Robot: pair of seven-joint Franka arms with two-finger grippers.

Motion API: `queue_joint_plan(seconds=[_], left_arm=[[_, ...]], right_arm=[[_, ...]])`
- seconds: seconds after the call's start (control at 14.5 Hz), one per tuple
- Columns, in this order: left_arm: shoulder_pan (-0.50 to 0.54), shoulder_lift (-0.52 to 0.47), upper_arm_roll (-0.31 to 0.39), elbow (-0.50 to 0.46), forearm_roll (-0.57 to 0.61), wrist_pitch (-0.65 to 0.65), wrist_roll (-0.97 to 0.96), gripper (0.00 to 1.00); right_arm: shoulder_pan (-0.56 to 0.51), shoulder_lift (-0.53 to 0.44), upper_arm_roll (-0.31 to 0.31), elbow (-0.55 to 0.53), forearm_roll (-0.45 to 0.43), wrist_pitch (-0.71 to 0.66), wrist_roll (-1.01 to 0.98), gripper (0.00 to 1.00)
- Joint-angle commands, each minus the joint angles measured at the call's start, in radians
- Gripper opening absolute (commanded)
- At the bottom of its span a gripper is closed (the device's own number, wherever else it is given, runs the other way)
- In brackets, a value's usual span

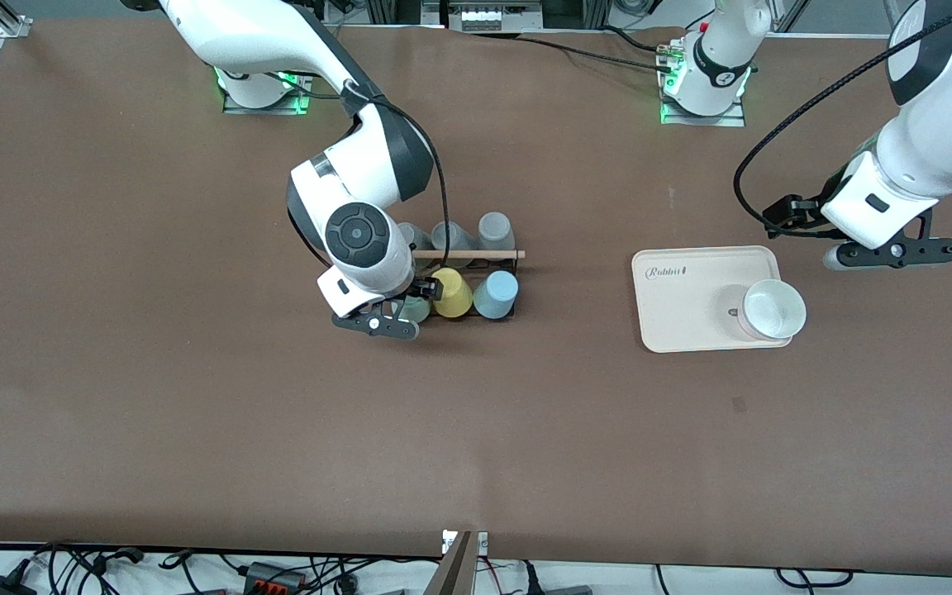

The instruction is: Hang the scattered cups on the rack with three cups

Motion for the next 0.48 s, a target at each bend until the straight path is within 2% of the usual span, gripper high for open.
queue_joint_plan(seconds=[0.0, 0.28, 0.41], left_arm=[[0.008, -0.001, 0.006, 0.018, -0.065, 0.011, 0.017, 1.00], [0.026, -0.001, 0.006, 0.017, -0.091, 0.011, 0.015, 1.00], [0.026, -0.001, 0.004, 0.017, -0.089, 0.009, 0.015, 1.00]], right_arm=[[-0.003, -0.008, -0.015, 0.022, 0.002, -0.007, -0.093, 1.00], [-0.023, -0.090, -0.106, 0.065, 0.000, -0.044, -0.106, 1.00], [-0.030, -0.141, -0.196, 0.065, 0.003, -0.094, -0.121, 1.00]])
